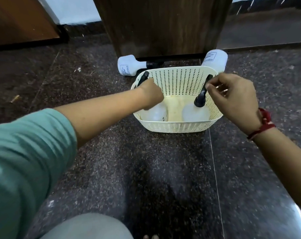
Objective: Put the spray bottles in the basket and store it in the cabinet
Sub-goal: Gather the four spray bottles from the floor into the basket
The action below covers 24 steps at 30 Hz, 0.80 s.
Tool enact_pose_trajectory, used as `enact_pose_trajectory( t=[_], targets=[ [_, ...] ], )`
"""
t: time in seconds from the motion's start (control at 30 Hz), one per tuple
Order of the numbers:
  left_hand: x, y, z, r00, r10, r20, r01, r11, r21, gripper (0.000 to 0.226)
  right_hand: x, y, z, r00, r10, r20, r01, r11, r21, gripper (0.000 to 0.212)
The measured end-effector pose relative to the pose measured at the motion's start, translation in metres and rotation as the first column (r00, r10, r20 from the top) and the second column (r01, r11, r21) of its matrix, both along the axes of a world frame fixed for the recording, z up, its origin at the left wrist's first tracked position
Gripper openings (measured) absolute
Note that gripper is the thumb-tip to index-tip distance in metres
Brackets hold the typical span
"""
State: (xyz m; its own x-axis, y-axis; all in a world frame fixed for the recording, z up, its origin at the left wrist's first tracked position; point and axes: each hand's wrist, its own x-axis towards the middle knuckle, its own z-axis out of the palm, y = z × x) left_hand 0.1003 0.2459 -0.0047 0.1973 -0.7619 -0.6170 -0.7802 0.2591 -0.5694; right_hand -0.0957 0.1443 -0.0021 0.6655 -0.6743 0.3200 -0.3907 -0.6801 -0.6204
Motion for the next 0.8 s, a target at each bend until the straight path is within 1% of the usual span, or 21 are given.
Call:
enact_pose_trajectory(
  t=[0.13, 0.23, 0.3, 0.37, 0.43, 0.5, 0.53, 0.57, 0.6, 0.63, 0.67, 0.7, 0.73, 0.77, 0.8],
  targets=[
    [-0.014, -0.011, -0.015, 0.999, 0.030, 0.046, -0.032, 0.999, 0.043, 0.010, 0.006, -0.003, -0.007, 0.997, 0.001, -0.083, -0.002, 1.000, -0.016, 0.015],
    [-0.024, -0.015, -0.017, 0.995, 0.030, 0.093, -0.038, 0.995, 0.089, 0.007, 0.011, -0.004, -0.012, 0.994, 0.016, -0.104, -0.022, 0.998, -0.054, 0.013],
    [-0.029, -0.014, -0.012, 0.993, 0.031, 0.114, -0.044, 0.993, 0.110, 0.010, 0.012, -0.007, -0.012, 0.997, 0.028, -0.075, -0.033, 0.997, -0.068, 0.014],
    [-0.034, -0.016, -0.004, 0.995, 0.054, 0.083, -0.061, 0.994, 0.093, 0.024, 0.012, -0.015, -0.008, 0.999, 0.035, -0.003, -0.035, 0.997, -0.071, 0.018],
    [-0.040, -0.021, 0.008, 0.995, 0.092, -0.025, -0.092, 0.996, 0.006, 0.030, 0.014, -0.031, -0.008, 0.996, 0.018, 0.088, -0.015, 0.999, -0.038, 0.023],
    [-0.046, -0.035, 0.025, 0.986, 0.058, -0.157, -0.085, 0.981, -0.177, 0.024, 0.015, -0.057, -0.015, 0.985, -0.077, 0.157, 0.066, 0.995, 0.071, 0.026],
    [-0.046, -0.045, 0.036, 0.979, 0.027, -0.203, -0.087, 0.953, -0.291, 0.024, 0.016, -0.073, -0.021, 0.976, -0.139, 0.167, 0.122, 0.987, 0.108, 0.026],
    [-0.042, -0.056, 0.046, 0.970, 0.009, -0.243, -0.106, 0.915, -0.389, 0.026, 0.018, -0.090, -0.027, 0.973, -0.188, 0.135, 0.173, 0.978, 0.118, 0.024],
    [-0.038, -0.064, 0.055, 0.955, -0.010, -0.295, -0.135, 0.874, -0.467, 0.026, 0.020, -0.106, -0.035, 0.975, -0.208, 0.071, 0.201, 0.975, 0.094, 0.020],
    [-0.032, -0.074, 0.061, 0.937, -0.032, -0.347, -0.167, 0.834, -0.525, 0.023, 0.023, -0.122, -0.042, 0.979, -0.199, -0.033, 0.200, 0.979, 0.041, 0.018],
    [-0.023, -0.084, 0.064, 0.914, -0.046, -0.403, -0.212, 0.794, -0.570, 0.019, 0.026, -0.137, -0.050, 0.974, -0.155, -0.162, 0.151, 0.988, -0.035, 0.021],
    [-0.015, -0.093, 0.062, 0.888, -0.044, -0.458, -0.271, 0.754, -0.598, 0.021, 0.030, -0.148, -0.057, 0.949, -0.086, -0.304, 0.055, 0.992, -0.110, 0.029],
    [-0.006, -0.100, 0.058, 0.847, -0.029, -0.530, -0.352, 0.718, -0.601, 0.025, 0.033, -0.158, -0.065, 0.899, -0.016, -0.437, -0.070, 0.981, -0.181, 0.040],
    [0.001, -0.104, 0.051, 0.791, 0.009, -0.611, -0.450, 0.685, -0.573, 0.029, 0.035, -0.165, -0.072, 0.826, 0.009, -0.564, -0.180, 0.951, -0.249, 0.052],
    [0.008, -0.108, 0.043, 0.730, 0.062, -0.680, -0.540, 0.662, -0.520, 0.034, 0.038, -0.172, -0.079, 0.747, -0.004, -0.665, -0.274, 0.909, -0.314, 0.064]
  ],
)
